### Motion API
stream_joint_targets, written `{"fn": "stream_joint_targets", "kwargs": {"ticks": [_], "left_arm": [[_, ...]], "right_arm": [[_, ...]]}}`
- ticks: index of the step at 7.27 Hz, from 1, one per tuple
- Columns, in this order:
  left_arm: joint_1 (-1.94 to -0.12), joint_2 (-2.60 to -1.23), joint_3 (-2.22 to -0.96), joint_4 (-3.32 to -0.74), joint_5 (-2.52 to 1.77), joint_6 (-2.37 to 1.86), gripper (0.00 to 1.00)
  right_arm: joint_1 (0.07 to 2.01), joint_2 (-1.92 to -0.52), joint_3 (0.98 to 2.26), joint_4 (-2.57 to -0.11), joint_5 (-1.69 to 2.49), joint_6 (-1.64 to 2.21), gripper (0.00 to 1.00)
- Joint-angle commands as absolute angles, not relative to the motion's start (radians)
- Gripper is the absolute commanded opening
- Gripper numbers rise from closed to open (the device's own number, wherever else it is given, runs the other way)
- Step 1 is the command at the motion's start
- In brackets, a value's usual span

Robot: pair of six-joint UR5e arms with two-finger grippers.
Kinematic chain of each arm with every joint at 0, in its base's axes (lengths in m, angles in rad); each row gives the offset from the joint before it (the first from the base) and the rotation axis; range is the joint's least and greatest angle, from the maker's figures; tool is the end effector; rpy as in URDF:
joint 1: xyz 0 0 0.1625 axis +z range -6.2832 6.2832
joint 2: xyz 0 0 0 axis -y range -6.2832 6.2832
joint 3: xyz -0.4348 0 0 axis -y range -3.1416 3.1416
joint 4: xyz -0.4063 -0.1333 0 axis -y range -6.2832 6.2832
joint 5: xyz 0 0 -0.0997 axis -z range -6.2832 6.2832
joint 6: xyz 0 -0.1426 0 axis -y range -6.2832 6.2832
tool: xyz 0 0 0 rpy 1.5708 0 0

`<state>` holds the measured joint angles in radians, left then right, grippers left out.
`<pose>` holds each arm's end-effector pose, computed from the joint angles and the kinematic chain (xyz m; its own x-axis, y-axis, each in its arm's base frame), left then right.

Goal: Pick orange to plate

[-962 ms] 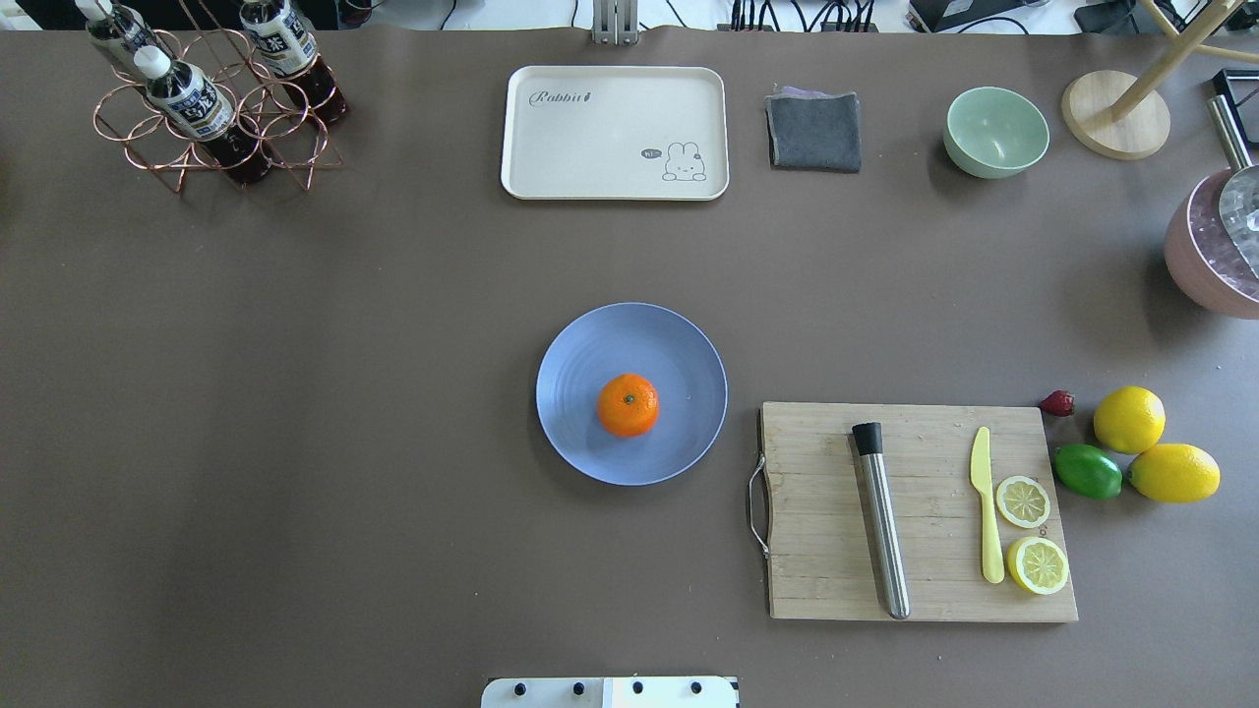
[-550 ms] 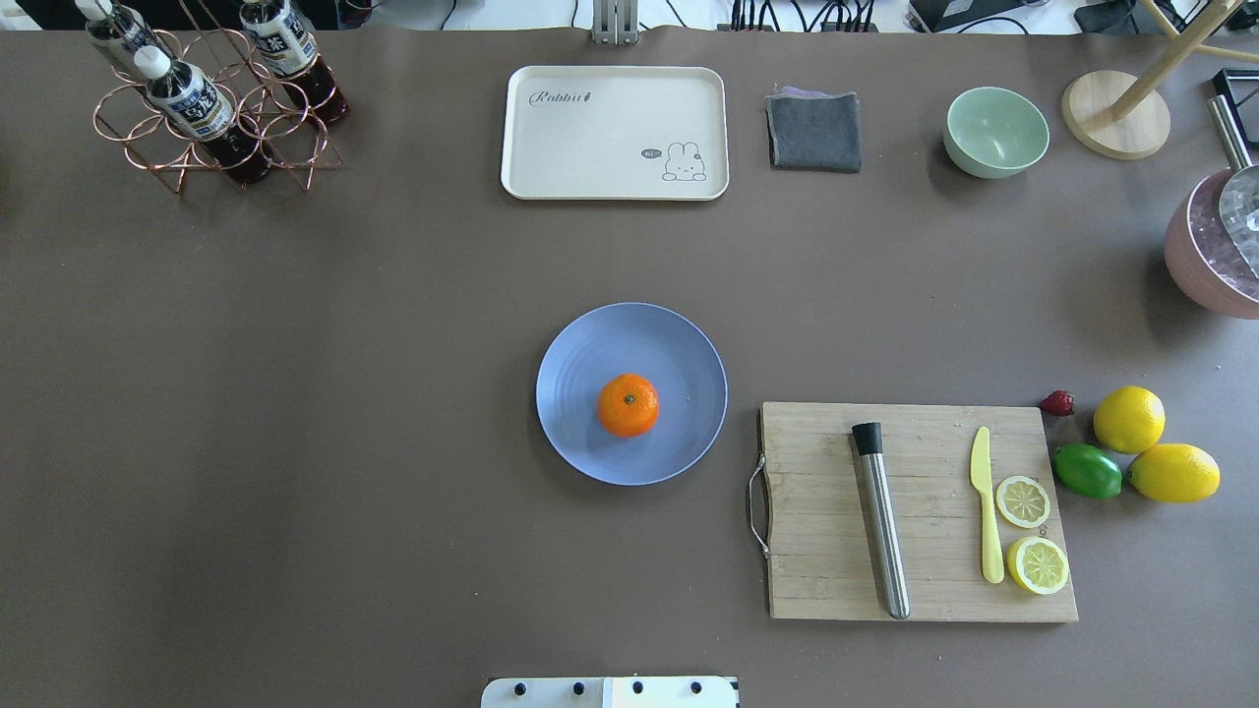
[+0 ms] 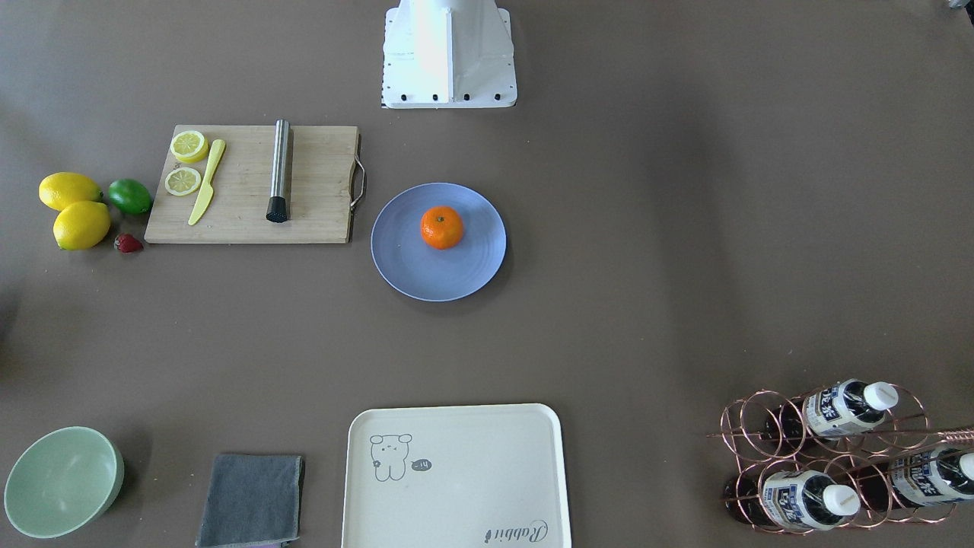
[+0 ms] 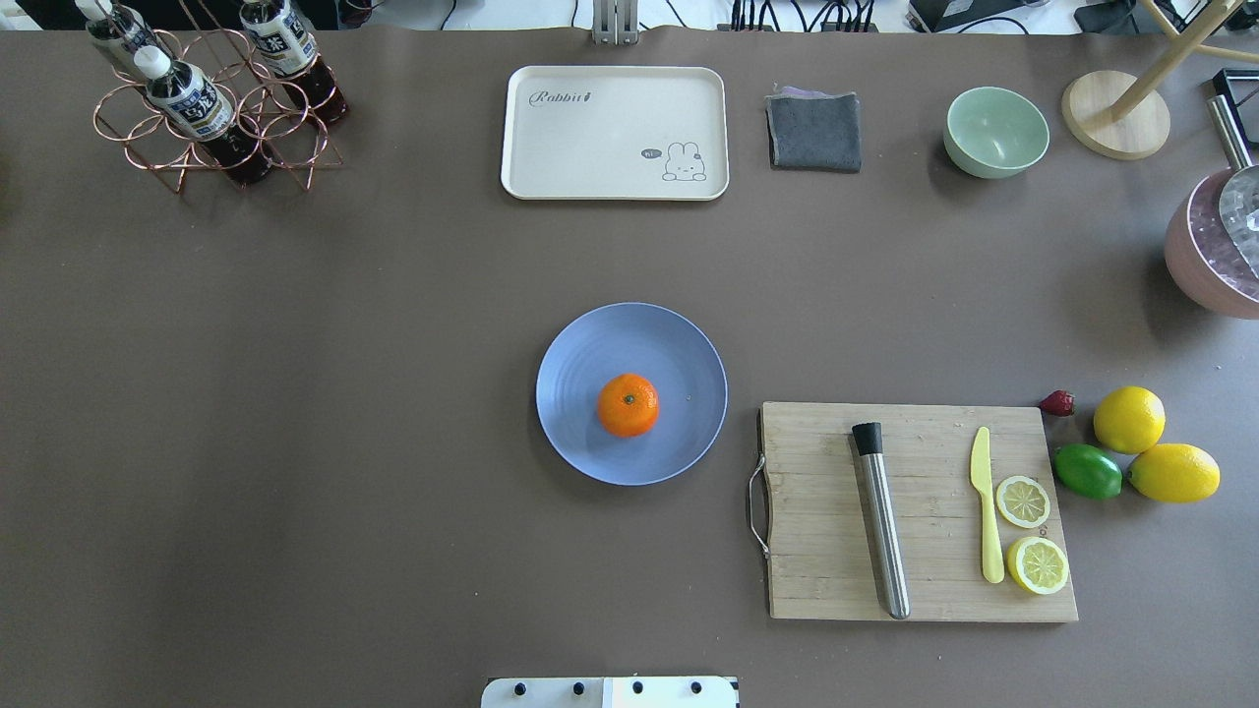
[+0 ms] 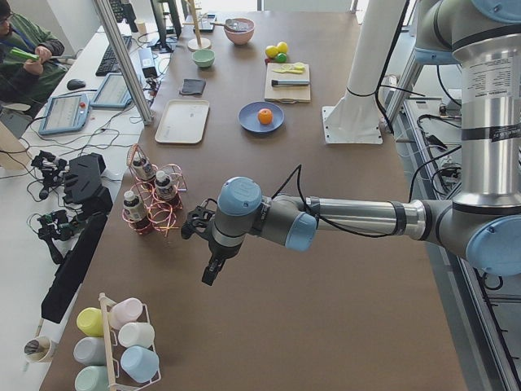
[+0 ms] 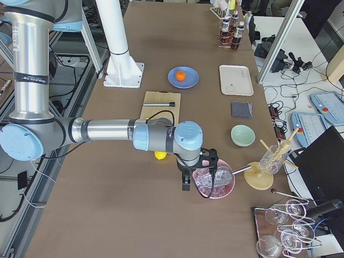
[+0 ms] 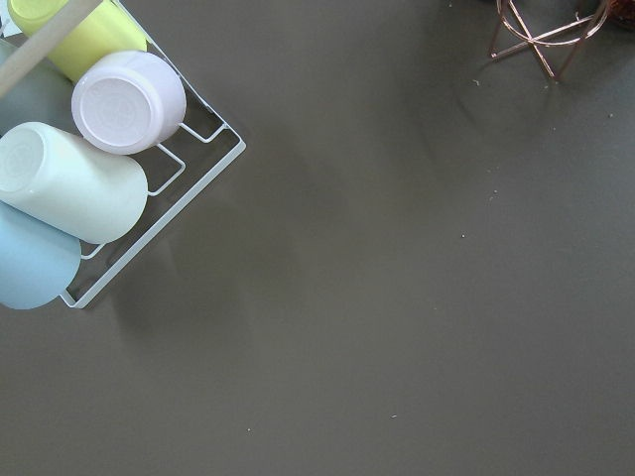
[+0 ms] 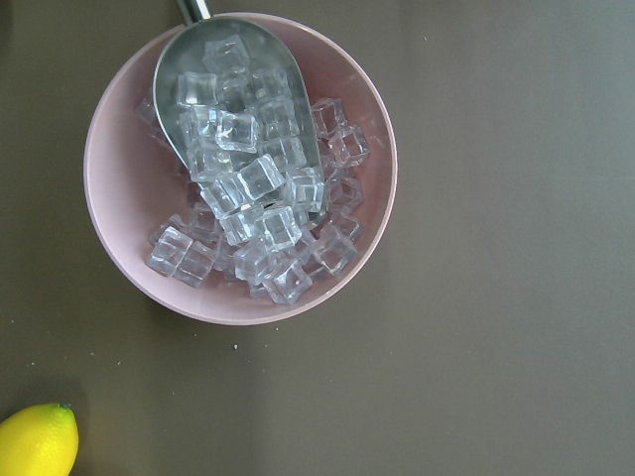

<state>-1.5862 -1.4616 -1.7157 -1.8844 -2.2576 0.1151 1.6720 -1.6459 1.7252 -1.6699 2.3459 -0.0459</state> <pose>-0.0504 -0.4894 0.6497 0.7731 0.3116 -0.5525 -0.0748 0.9097 0.4084 0.0808 -0.4643 0.6677 0.7132 0.0402 0.6998 -0.0684 0.9976 0.0123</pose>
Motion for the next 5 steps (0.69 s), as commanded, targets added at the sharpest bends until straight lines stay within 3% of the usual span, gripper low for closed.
{"fn": "stream_joint_targets", "kwargs": {"ticks": [1, 5], "left_arm": [[-1.586, -1.466, -1.718, -1.884, -2.258, 0.115, 0.98], [-1.586, -1.466, -1.718, -1.891, -2.258, 0.117, 0.98]], "right_arm": [[1.672, -1.646, 1.724, -1.671, 2.345, -0.043, 1.0], [1.672, -1.644, 1.723, -1.671, 2.345, -0.043, 1.0]]}}
